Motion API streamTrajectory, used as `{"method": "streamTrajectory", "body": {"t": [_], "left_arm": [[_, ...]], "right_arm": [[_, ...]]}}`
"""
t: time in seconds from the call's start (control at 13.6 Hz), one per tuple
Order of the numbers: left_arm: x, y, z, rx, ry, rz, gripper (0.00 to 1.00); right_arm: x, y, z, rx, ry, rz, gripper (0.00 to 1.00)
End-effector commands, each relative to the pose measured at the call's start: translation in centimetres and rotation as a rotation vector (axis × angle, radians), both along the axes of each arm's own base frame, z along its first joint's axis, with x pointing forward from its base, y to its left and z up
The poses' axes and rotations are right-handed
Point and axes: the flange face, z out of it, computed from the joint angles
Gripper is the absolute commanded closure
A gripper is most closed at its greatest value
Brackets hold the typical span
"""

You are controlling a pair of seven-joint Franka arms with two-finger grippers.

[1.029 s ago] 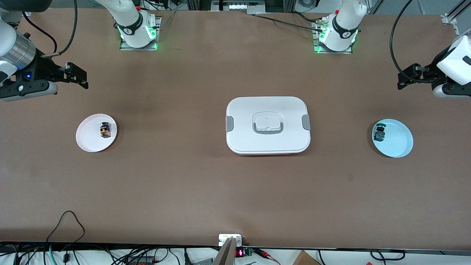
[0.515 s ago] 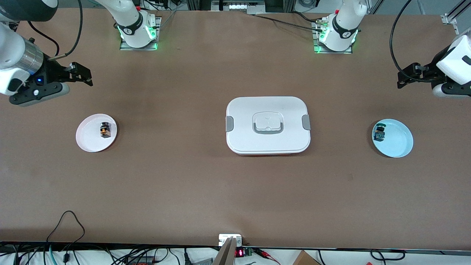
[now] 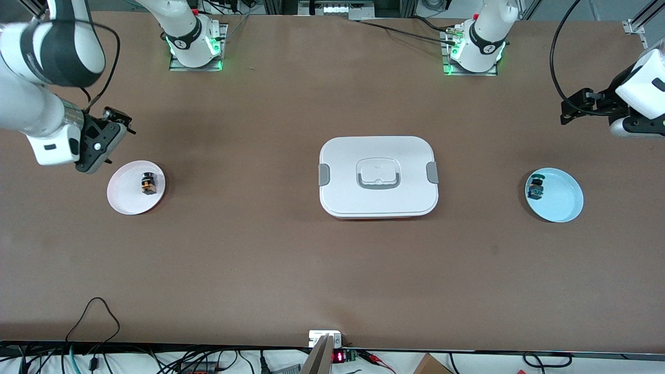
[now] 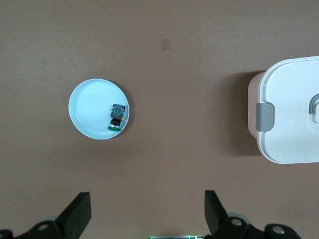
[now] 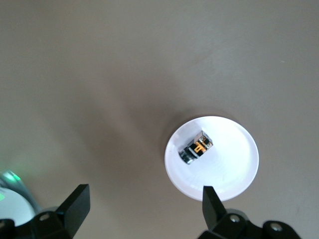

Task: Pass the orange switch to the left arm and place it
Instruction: 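Lower the right gripper over the orange switch on the white plate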

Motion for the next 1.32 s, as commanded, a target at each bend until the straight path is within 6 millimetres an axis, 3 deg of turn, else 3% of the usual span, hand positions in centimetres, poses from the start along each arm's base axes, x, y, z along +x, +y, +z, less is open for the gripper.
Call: {"method": "streamTrajectory", "body": {"t": [0.0, 0.22, 0.51, 0.96, 1.25], "left_arm": [[0.1, -0.2, 0.6, 0.005, 0.003, 0.006, 0.0], [0.1, -0.3, 0.6, 0.005, 0.003, 0.004, 0.0], [0.1, -0.2, 0.6, 0.005, 0.005, 0.006, 0.0], [0.1, -0.2, 0.6, 0.005, 0.005, 0.006, 0.0], [0.1, -0.2, 0.6, 0.005, 0.005, 0.006, 0.0]], "right_arm": [[-0.9, -2.1, -4.9, 0.028, -0.02, 0.183, 0.0], [-1.9, -4.0, -10.3, 0.052, -0.024, 0.35, 0.0], [-1.8, -4.1, -14.2, 0.055, -0.045, 0.482, 0.0], [-0.7, -4.2, -17.7, 0.046, -0.103, 0.708, 0.0], [-0.6, -3.9, -18.9, 0.047, -0.108, 0.79, 0.0]]}}
